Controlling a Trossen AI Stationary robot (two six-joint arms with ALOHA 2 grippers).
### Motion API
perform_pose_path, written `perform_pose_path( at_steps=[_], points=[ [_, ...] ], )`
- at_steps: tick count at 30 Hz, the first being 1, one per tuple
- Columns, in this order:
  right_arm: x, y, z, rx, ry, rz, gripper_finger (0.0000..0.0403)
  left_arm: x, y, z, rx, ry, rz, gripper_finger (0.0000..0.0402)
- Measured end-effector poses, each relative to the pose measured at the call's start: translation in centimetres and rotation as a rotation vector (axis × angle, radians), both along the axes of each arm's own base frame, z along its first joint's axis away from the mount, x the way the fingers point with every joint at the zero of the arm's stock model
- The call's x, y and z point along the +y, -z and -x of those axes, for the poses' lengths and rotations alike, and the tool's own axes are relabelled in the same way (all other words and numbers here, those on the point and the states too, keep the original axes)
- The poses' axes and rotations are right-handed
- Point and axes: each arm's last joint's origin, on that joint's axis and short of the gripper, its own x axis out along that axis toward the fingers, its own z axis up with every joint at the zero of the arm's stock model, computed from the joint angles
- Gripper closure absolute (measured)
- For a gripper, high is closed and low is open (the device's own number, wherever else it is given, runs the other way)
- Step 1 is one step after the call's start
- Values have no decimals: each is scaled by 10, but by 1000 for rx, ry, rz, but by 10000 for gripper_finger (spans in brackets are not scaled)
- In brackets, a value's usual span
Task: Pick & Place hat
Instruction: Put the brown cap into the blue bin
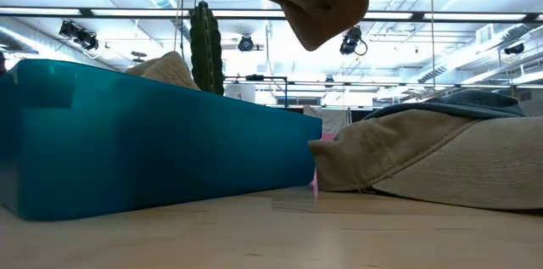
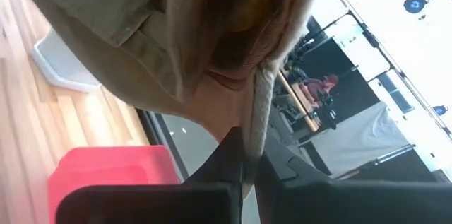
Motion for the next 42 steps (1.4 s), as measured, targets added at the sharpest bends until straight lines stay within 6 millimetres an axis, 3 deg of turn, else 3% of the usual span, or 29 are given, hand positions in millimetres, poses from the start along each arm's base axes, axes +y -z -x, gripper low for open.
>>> perform_pose_path(
  at_steps=[6,11,16,23,26,32,42],
  points=[
    [2,8,-8,17,1,2,390,2,6,-6,11,2,-2,109],
    [3,10,-11,22,2,3,390,2,7,-8,19,5,-22,145],
    [1,10,-11,20,8,2,390,0,6,-7,34,21,-42,223],
    [1,10,-11,-27,19,-30,389,0,6,-7,69,23,-91,368],
    [1,10,-11,-44,16,-46,379,0,6,-7,93,24,-121,387],
    [4,9,-10,-80,-56,-127,322,-1,6,-8,142,46,-186,390],
    [22,-9,13,-152,-159,-166,172,-1,-2,-2,185,85,-274,390]
  ],
)
